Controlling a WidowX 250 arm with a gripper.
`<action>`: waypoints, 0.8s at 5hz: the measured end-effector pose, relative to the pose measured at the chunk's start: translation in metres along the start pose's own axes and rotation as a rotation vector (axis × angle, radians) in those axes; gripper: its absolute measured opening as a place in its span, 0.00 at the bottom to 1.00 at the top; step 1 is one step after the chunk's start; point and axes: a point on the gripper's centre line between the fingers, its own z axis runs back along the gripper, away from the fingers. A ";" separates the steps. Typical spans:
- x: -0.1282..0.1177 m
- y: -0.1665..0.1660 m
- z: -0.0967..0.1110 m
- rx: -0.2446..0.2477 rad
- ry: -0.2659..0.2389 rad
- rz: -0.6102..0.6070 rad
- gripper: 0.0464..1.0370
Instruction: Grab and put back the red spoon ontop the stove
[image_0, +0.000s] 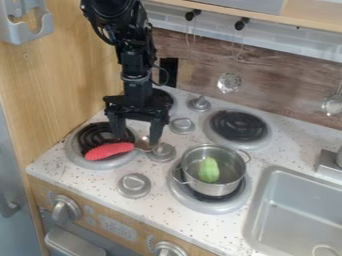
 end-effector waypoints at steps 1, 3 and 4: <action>-0.006 0.000 -0.011 0.000 0.037 -0.002 0.96; 0.016 0.012 -0.002 -0.021 -0.040 -0.026 0.96; 0.028 0.032 -0.004 0.007 -0.057 -0.015 0.96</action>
